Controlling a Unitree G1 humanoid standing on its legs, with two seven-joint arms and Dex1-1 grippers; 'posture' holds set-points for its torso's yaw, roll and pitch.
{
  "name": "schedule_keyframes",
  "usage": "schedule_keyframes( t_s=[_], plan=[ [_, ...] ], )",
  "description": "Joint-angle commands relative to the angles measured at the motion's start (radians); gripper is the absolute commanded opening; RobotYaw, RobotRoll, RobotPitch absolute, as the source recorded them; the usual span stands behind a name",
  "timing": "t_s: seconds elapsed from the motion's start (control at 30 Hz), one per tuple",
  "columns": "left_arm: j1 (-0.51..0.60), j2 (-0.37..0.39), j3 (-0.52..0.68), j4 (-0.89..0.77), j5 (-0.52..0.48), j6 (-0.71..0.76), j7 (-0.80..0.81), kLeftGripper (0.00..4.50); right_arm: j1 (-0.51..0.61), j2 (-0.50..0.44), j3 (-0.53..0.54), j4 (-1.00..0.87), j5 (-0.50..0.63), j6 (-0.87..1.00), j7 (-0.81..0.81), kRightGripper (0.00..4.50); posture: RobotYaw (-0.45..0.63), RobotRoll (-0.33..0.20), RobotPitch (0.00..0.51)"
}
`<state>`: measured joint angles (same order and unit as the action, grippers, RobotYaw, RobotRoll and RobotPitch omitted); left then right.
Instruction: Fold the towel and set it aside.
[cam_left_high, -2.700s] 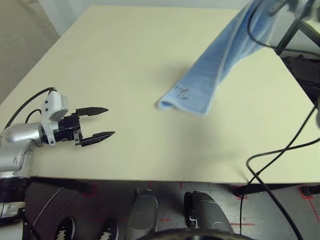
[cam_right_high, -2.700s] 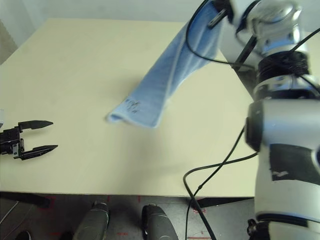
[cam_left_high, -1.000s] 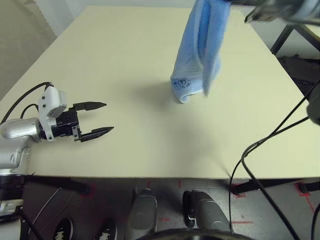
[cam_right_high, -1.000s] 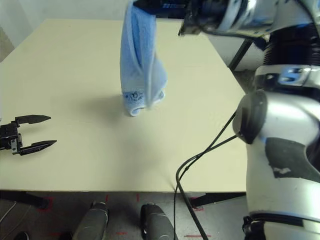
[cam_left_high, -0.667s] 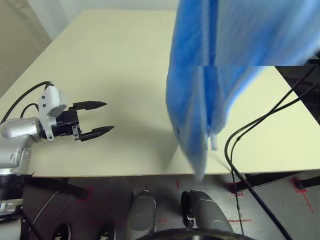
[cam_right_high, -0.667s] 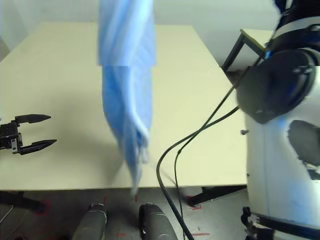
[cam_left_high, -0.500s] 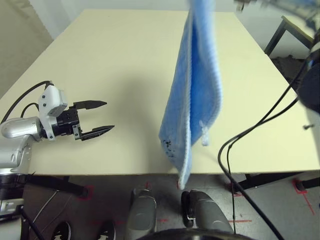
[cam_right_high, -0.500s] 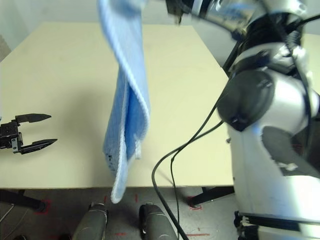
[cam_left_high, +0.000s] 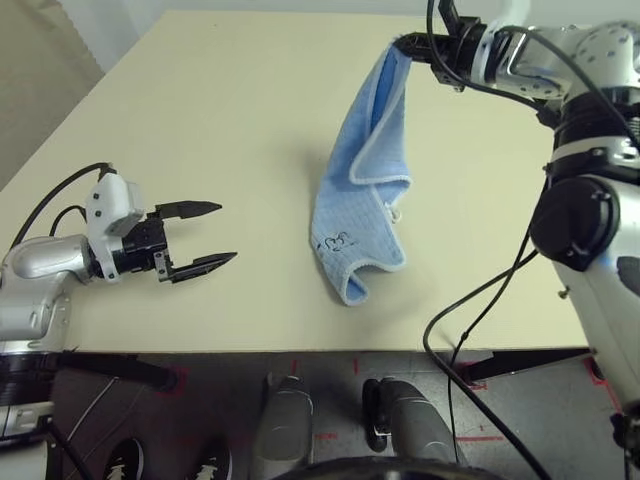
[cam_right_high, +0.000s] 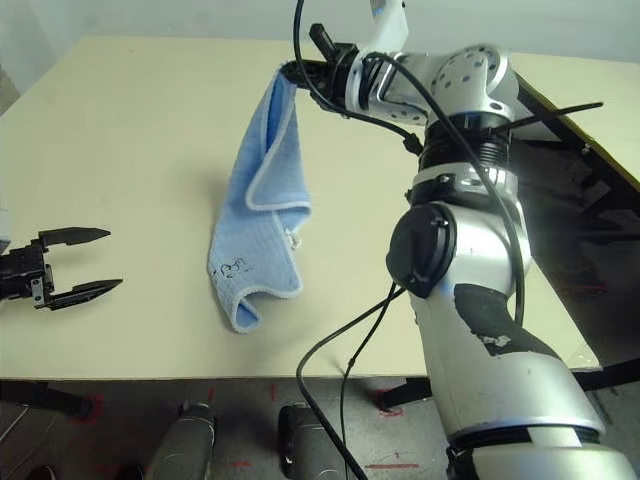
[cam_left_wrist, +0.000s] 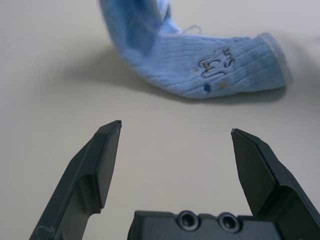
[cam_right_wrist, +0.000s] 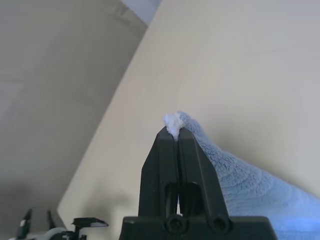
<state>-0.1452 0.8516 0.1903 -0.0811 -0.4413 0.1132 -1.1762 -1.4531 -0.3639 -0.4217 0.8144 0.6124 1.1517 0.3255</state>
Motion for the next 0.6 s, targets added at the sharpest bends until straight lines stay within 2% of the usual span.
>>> schedule_keyframes(
  t_s=[0.03, 0.13, 0.2, 0.33, 0.47, 0.6],
  plan=[
    [0.004, -0.067, -0.100, -0.217, 0.014, 0.192, 0.178, 4.50, 0.021, 0.006, 0.016, -0.057, 0.002, 0.019, 0.008, 0.04, 0.12, 0.000, 0.136],
    [-0.024, -0.128, -0.168, -0.367, 0.033, 0.358, 0.335, 4.50, 0.040, 0.012, 0.020, -0.087, 0.004, 0.027, 0.011, 0.04, 0.12, 0.000, 0.136],
    [-0.063, -0.158, -0.196, -0.441, -0.016, 0.492, 0.398, 4.50, 0.051, 0.015, 0.023, -0.106, 0.006, 0.035, 0.015, 0.04, 0.11, 0.000, 0.137],
    [-0.171, -0.160, -0.248, -0.523, -0.071, 0.704, 0.456, 4.50, 0.068, 0.021, 0.026, -0.129, 0.009, 0.042, 0.026, 0.04, 0.11, 0.000, 0.136],
    [-0.300, -0.167, -0.352, -0.520, -0.018, 0.770, 0.491, 4.50, 0.077, 0.029, 0.023, -0.133, 0.010, 0.031, 0.037, 0.04, 0.10, 0.000, 0.133],
    [-0.379, -0.106, -0.523, -0.509, 0.107, 0.746, 0.459, 4.50, 0.087, 0.032, 0.019, -0.140, 0.010, 0.026, 0.043, 0.04, 0.10, 0.000, 0.131]
  ],
)
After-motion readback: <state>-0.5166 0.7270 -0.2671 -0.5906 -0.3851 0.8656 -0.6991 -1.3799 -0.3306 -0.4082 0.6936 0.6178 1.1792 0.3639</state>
